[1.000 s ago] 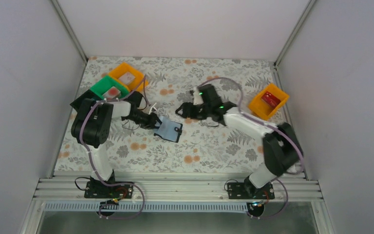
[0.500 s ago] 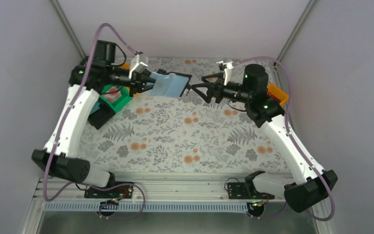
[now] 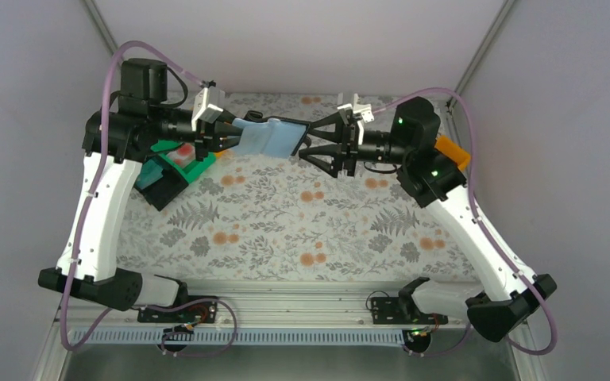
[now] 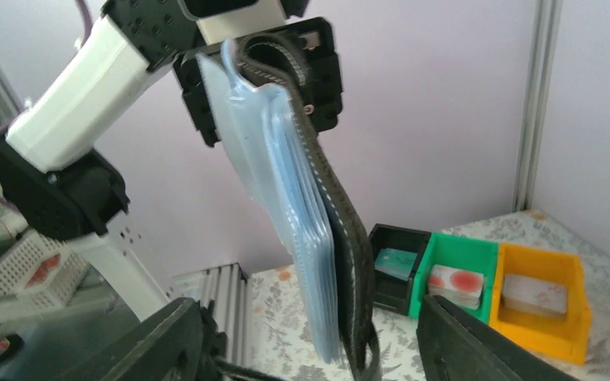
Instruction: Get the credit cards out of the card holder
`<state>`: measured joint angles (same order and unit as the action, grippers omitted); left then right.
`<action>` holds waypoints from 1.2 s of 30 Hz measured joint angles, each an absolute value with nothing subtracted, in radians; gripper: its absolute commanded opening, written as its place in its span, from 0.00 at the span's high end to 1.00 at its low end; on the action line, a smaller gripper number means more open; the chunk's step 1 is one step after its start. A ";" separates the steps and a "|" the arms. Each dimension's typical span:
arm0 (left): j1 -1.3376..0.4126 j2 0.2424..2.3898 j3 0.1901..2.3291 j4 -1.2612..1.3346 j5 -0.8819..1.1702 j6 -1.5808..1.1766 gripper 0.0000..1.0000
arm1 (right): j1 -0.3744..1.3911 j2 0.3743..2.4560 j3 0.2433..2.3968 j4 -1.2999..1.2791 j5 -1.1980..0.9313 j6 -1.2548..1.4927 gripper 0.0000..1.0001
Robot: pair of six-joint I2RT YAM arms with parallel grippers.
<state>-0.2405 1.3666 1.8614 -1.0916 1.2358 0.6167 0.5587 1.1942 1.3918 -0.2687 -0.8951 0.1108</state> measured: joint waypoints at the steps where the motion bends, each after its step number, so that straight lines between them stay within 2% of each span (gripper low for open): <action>1: -0.241 1.367 1.861 -1.092 1.238 0.617 0.98 | 0.563 1.196 1.393 -0.267 -0.894 0.104 0.46; 2: -0.241 1.367 1.861 -1.092 1.243 0.617 0.98 | 0.570 1.200 1.396 -0.266 -0.893 0.096 0.49; 7: -0.241 1.364 1.855 -1.096 1.271 0.625 0.98 | 0.594 1.244 1.426 -0.273 -0.883 0.075 0.51; 14: -0.241 1.354 1.850 -1.162 1.305 0.707 0.98 | 0.594 1.233 1.423 -0.339 -0.886 -0.049 0.49; 24: -0.241 1.332 1.831 -1.200 1.391 0.767 0.98 | 0.592 1.191 1.446 -0.387 -0.889 -0.138 0.51; 27: -0.241 1.332 1.831 -1.211 1.409 0.784 0.98 | 0.592 1.201 1.446 -0.400 -0.886 -0.142 0.47; 30: -0.241 1.332 1.827 -1.217 1.420 0.801 0.98 | 0.593 1.204 1.446 -0.401 -0.883 -0.135 0.38; 36: -0.241 1.322 1.785 -1.202 1.438 0.794 0.98 | 0.620 1.236 1.446 -0.348 -0.881 -0.077 0.34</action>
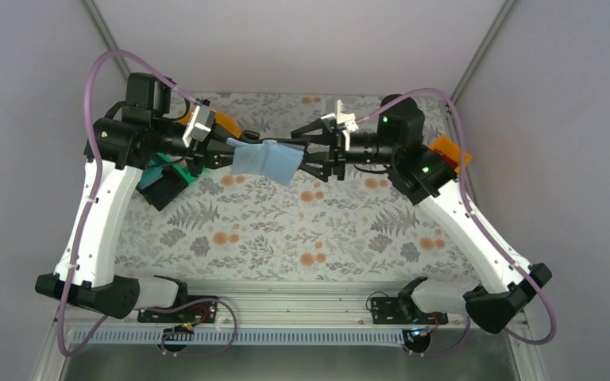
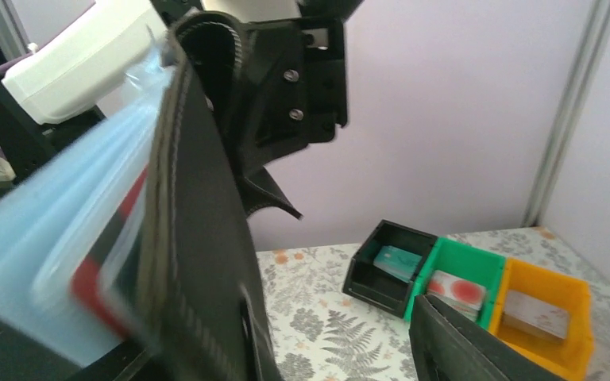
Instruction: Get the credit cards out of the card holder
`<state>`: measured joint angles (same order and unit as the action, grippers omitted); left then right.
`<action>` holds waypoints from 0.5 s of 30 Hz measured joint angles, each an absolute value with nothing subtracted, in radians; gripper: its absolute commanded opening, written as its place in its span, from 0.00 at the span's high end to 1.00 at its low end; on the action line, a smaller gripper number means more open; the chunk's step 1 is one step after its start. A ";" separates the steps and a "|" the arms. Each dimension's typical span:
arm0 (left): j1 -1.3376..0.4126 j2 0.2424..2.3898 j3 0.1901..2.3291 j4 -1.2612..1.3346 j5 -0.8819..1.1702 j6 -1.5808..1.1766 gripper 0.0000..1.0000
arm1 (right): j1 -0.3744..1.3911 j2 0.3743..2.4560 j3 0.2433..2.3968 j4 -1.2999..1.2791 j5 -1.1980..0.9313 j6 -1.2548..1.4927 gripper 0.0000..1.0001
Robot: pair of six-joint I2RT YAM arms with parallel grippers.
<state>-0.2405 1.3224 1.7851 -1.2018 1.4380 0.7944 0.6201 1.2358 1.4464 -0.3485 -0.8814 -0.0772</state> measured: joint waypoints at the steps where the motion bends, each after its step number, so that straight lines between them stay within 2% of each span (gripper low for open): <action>1: -0.241 1.320 1.772 -1.186 1.436 0.778 0.98 | 0.633 1.245 1.446 -0.339 -0.880 -0.068 0.32; 4: -0.241 1.318 1.736 -1.125 1.416 0.709 0.98 | 0.678 1.268 1.446 -0.315 -0.871 -0.046 0.29; 6: -0.241 1.315 1.711 -1.075 1.390 0.656 0.98 | 0.706 1.278 1.446 -0.298 -0.865 -0.033 0.31; 13: -0.237 1.313 1.663 -0.940 1.305 0.506 0.98 | 0.788 1.323 1.477 -0.276 -0.726 0.031 0.62; 15: -0.233 1.310 1.663 -0.923 1.293 0.485 0.98 | 0.795 1.343 1.499 -0.274 -0.660 0.059 0.68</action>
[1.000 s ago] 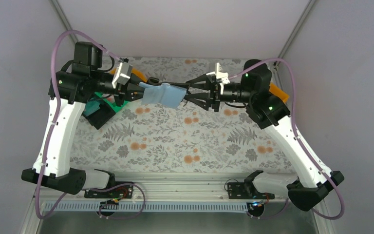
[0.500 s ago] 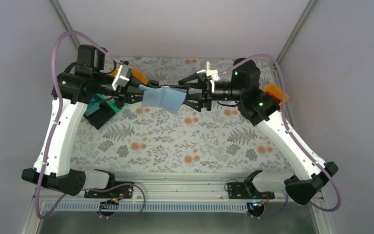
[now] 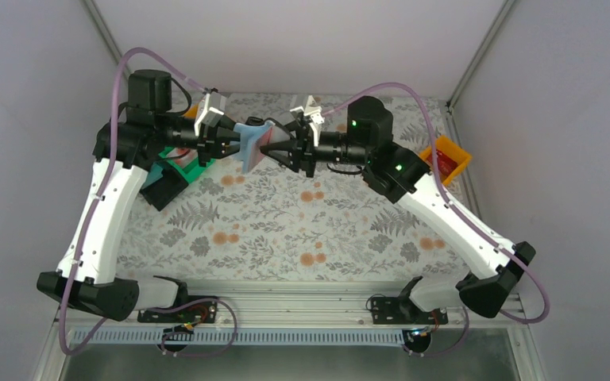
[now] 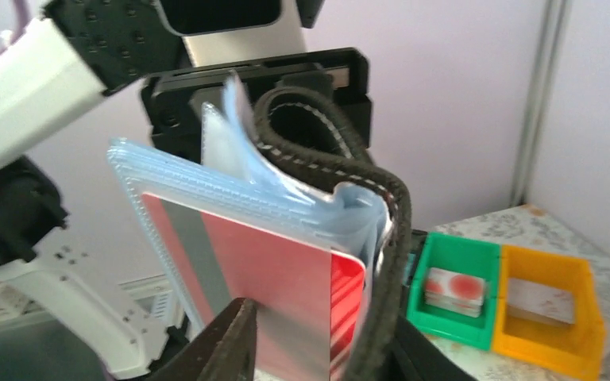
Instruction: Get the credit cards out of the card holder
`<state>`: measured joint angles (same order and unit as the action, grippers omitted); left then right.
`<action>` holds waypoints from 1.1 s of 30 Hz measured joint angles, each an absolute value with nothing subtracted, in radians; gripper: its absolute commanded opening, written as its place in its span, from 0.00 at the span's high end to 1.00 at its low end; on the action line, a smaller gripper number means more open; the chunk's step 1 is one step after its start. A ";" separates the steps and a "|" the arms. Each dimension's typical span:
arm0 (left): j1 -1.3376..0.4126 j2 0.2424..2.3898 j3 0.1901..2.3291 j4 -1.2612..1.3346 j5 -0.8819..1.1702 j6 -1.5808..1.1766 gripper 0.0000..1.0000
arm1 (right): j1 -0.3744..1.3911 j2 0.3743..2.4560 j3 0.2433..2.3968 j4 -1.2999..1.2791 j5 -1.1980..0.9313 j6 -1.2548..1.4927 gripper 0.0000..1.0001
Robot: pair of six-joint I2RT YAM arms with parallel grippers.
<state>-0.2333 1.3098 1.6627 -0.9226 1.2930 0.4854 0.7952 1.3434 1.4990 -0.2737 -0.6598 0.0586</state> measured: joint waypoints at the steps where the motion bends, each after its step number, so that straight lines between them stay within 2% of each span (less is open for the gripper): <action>1: -0.233 1.307 1.660 -0.914 1.290 0.480 0.98 | 0.799 1.350 1.507 -0.274 -0.636 0.067 0.71; 7: -0.215 1.302 1.636 -0.885 1.253 0.458 0.97 | 0.812 1.368 1.521 -0.296 -0.529 0.142 0.95; 10: -0.209 1.303 1.629 -0.873 1.232 0.455 0.91 | 0.817 1.372 1.530 -0.321 -0.490 0.171 0.96; 12: -0.209 1.303 1.628 -0.872 1.215 0.459 0.83 | 0.821 1.374 1.536 -0.335 -0.469 0.180 0.96; 16: -0.208 1.306 1.640 -0.901 1.185 0.508 0.47 | 0.831 1.360 1.538 -0.371 -0.464 0.191 0.96; 19: -0.208 1.316 1.682 -0.981 1.161 0.598 0.29 | 0.836 1.343 1.538 -0.408 -0.491 0.180 0.96; 28: -0.218 1.313 1.758 -1.244 1.070 0.918 0.01 | 0.817 1.295 1.541 -0.529 -0.547 0.120 0.96; 33: -0.221 1.288 1.753 -1.297 1.018 0.988 0.00 | 0.808 1.297 1.553 -0.590 -0.553 0.084 0.96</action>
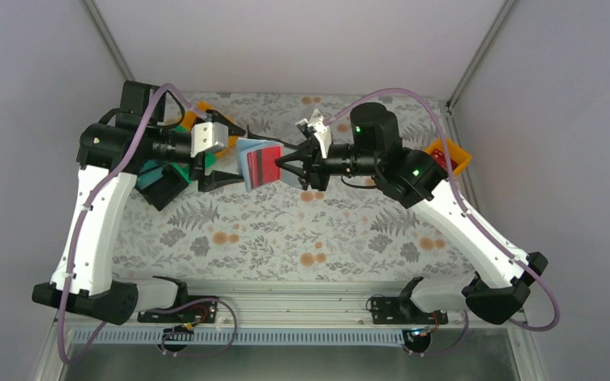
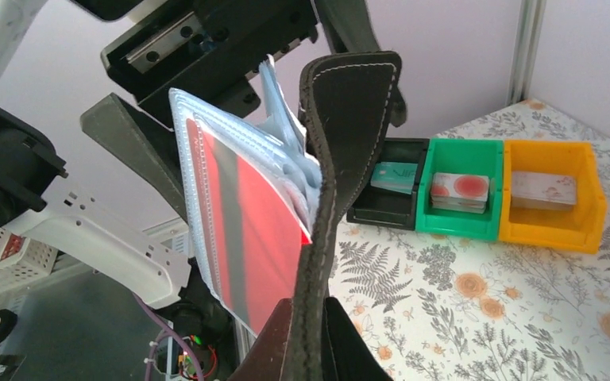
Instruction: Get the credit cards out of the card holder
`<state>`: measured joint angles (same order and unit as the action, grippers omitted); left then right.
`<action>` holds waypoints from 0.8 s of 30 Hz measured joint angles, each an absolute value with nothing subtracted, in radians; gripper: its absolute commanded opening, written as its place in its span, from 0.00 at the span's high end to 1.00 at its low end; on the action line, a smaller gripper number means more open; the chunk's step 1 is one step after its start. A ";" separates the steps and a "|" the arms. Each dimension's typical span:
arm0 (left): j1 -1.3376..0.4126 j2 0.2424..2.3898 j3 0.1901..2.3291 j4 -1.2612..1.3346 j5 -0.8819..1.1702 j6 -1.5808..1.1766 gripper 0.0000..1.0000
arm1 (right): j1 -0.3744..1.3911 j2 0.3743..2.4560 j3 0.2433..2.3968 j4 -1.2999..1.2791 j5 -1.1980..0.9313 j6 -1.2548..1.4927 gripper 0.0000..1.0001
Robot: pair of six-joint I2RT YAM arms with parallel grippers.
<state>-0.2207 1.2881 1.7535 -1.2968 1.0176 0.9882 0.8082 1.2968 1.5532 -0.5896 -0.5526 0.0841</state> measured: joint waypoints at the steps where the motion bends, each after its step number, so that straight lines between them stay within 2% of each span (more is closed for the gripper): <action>1: -0.221 1.283 1.753 -1.303 1.009 0.995 0.00 | 0.807 1.298 1.561 -0.603 -0.549 0.077 0.96; 10: -0.238 1.256 1.749 -1.342 1.006 1.002 0.00 | 0.780 1.314 1.608 -0.648 -0.470 0.043 0.96; 21: -0.248 1.328 1.645 -1.140 1.105 0.720 0.00 | 0.779 1.316 1.612 -0.646 -0.579 0.002 0.96; 23: -0.255 1.341 1.618 -1.137 1.151 0.710 0.07 | 0.779 1.318 1.612 -0.644 -0.594 -0.004 0.96; 24: -0.257 1.344 1.612 -1.140 1.171 0.710 0.17 | 0.779 1.321 1.612 -0.644 -0.600 -0.006 0.96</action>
<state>-0.2569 1.3441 1.6119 -1.1400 1.1706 0.7097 0.7792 1.3209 1.6123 -0.6437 -0.5999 -0.0063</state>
